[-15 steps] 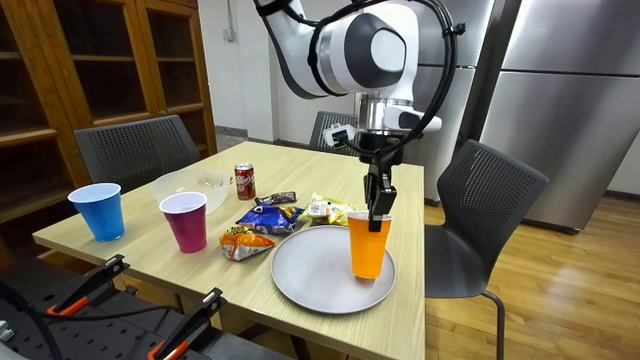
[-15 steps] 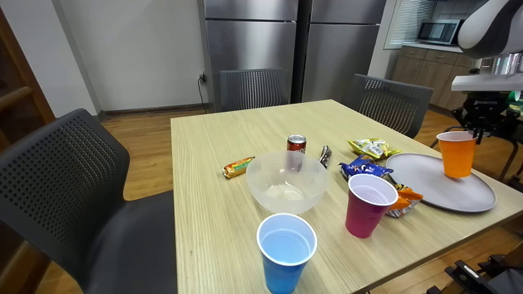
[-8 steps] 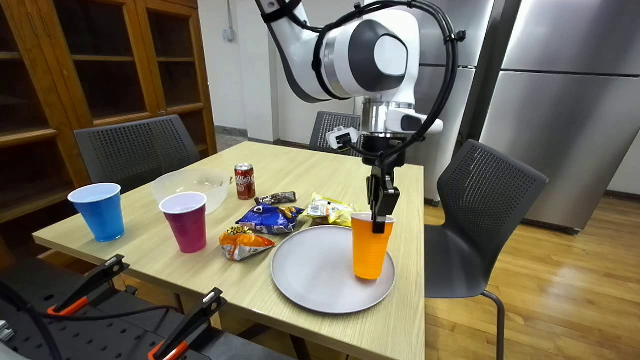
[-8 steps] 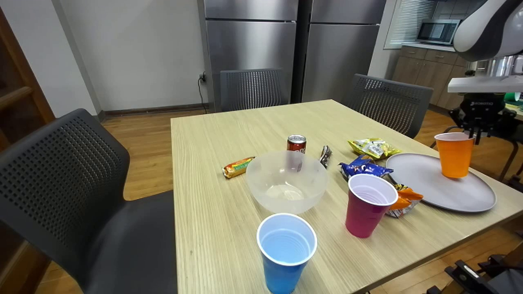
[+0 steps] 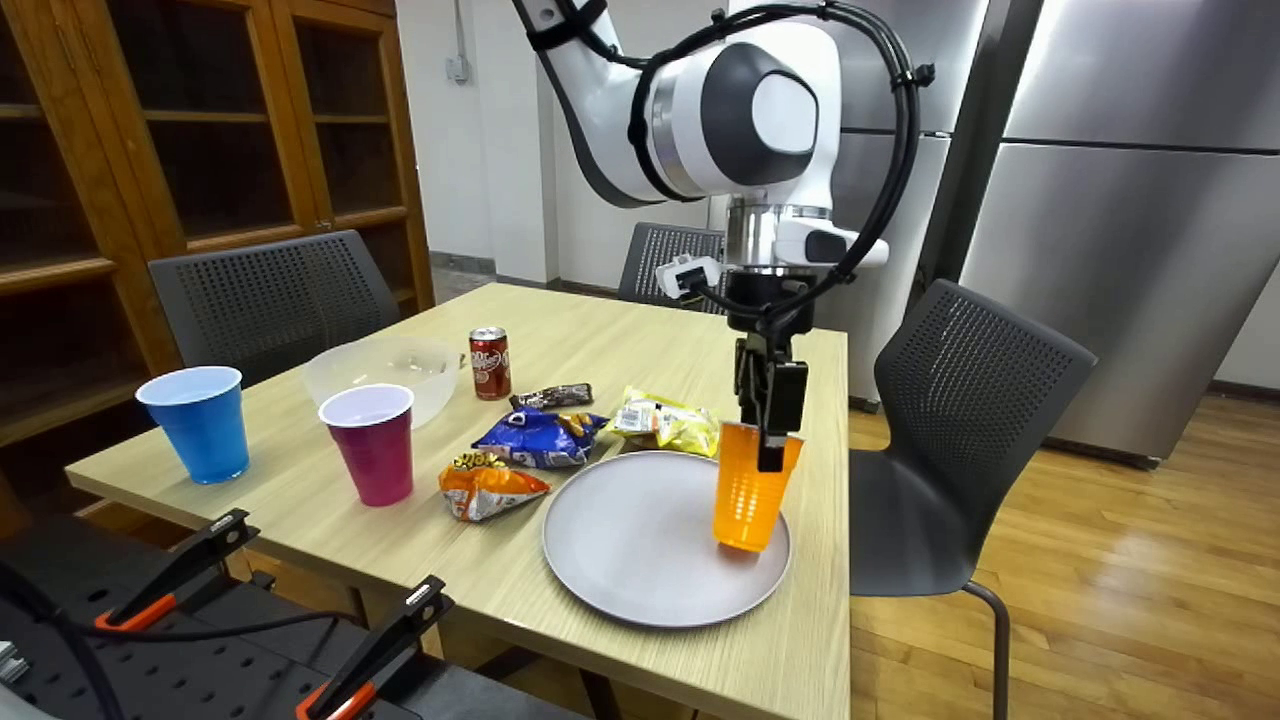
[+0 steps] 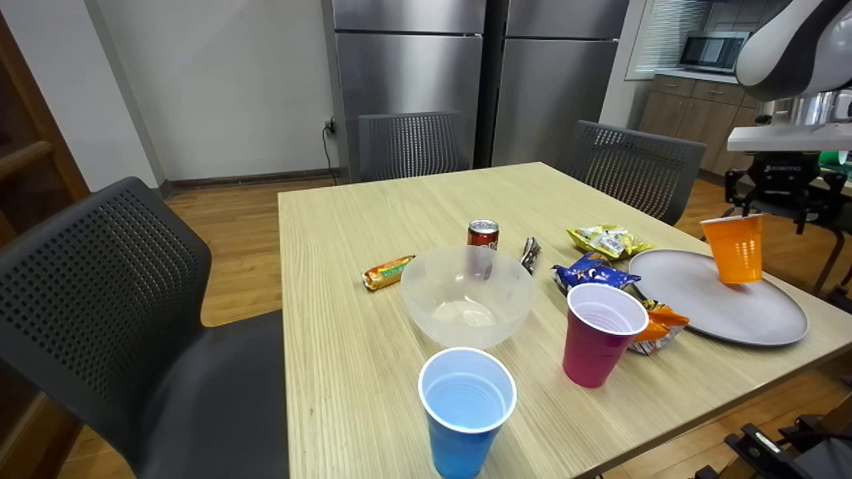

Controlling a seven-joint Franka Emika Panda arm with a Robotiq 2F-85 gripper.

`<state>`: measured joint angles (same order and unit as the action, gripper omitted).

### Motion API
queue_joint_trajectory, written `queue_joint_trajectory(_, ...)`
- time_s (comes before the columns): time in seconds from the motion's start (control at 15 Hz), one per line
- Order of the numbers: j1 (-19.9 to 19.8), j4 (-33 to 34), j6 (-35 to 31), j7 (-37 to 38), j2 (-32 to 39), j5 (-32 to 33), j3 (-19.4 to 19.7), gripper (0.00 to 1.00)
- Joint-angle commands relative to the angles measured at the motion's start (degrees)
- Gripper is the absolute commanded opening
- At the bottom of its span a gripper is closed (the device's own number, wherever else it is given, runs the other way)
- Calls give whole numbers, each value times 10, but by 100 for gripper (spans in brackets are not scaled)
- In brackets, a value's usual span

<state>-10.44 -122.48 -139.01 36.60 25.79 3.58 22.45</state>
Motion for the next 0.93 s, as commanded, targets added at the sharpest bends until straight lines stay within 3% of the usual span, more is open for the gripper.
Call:
queue_joint_trajectory(0.0, 6, 6, 15, 14, 1, 9, 9, 100)
queue_joint_trajectory(0.07, 7, 5, 15, 14, 1, 11, 11, 100)
queue_joint_trajectory(0.13, 6, 4, 16, 14, 2, 13, 12, 93)
queue_joint_trajectory(0.2, 5, 3, 15, 14, 2, 14, 14, 74)
queue_joint_trajectory(0.33, 4, 3, 17, 15, 5, 13, 18, 66)
queue_joint_trajectory(0.87, 9, -2, 18, 9, 12, 12, 18, 3)
